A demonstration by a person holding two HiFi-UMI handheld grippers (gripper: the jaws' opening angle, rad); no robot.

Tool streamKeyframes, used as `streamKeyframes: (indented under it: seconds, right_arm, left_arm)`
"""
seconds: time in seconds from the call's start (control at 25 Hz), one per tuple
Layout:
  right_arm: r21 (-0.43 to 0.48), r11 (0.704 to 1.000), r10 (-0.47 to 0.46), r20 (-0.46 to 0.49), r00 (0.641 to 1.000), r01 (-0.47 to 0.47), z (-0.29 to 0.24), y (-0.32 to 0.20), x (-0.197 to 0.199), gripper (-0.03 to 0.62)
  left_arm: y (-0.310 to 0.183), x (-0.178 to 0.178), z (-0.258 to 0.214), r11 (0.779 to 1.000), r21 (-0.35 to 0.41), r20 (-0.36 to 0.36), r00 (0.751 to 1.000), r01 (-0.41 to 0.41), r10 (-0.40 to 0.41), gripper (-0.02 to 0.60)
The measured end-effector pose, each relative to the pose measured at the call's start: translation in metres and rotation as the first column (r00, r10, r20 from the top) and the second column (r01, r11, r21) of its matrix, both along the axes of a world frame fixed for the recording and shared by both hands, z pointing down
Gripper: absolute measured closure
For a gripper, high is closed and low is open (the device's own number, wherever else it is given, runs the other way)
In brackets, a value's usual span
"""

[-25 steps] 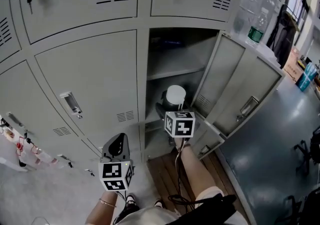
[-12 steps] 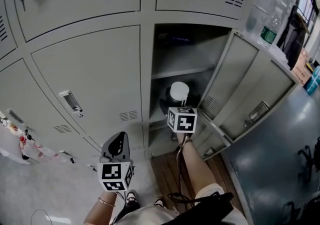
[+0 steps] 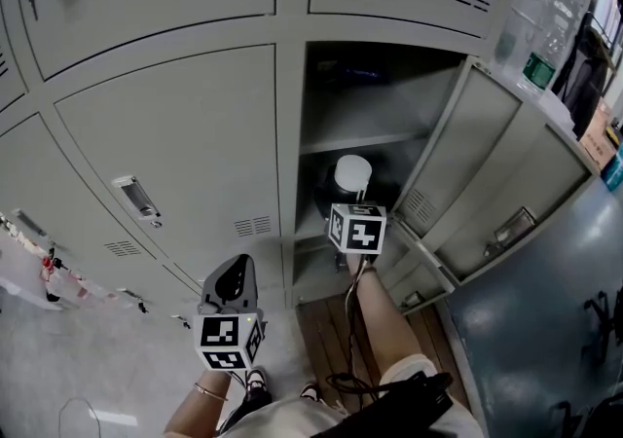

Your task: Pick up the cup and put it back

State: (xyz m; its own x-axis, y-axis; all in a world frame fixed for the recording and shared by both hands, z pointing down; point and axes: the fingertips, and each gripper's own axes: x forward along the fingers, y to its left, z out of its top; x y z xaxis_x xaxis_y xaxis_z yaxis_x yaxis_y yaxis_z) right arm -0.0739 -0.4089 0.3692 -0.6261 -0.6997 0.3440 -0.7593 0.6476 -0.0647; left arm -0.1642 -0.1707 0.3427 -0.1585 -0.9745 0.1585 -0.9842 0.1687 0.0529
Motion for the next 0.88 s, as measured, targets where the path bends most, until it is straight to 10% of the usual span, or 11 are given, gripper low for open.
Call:
streamKeyframes:
  seconds: [0.88]
  right_arm:
    - [0.007,1.0,-0.015,-0.02,1.0,0.015,0.01,-0.042,-0.017,0.172]
  left_arm:
    - [-0.01,-0.016,-0.001,0.998,-0.002,0.01,0.998,0.058,-0.058,0.572]
